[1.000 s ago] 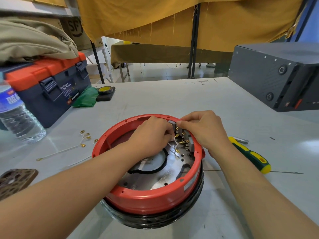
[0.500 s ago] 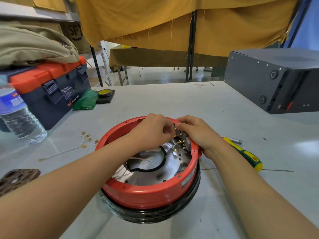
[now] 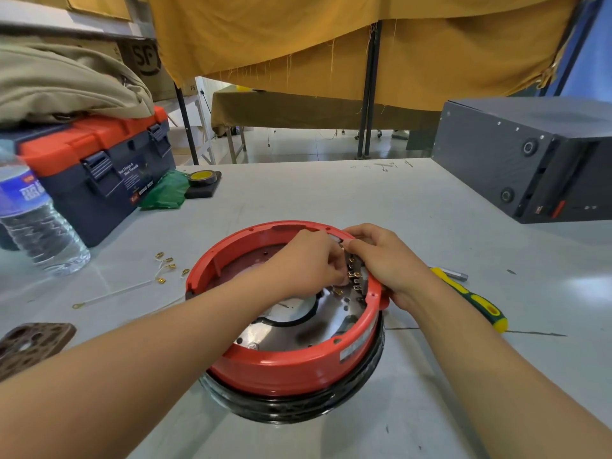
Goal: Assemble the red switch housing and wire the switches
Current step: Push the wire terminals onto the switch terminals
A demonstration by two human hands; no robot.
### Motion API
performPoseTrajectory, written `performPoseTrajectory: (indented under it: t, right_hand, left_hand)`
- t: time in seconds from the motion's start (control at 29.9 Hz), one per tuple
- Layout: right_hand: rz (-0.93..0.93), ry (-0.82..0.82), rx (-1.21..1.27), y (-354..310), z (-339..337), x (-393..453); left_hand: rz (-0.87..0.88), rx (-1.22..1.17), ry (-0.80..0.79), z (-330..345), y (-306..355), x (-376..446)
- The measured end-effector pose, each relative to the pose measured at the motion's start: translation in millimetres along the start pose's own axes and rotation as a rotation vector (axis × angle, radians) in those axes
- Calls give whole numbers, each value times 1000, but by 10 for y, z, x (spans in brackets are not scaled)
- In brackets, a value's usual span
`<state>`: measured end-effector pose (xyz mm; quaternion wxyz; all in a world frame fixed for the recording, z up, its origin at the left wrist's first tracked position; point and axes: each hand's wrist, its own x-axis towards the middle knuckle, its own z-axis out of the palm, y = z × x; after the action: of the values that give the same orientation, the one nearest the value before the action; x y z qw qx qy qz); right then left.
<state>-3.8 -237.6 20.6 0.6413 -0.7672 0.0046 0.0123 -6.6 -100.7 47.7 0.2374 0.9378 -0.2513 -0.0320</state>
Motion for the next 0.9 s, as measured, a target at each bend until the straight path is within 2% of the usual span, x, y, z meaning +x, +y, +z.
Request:
performPoseTrajectory:
  t: [0.4, 0.9]
  right_hand:
    - [-7, -16, 14, 45, -23, 61]
    - [-1, -25, 27, 47, -42, 51]
  left_hand:
    - [41, -60, 23, -1, -121, -25]
    - [54, -17, 6, -12, -141, -42]
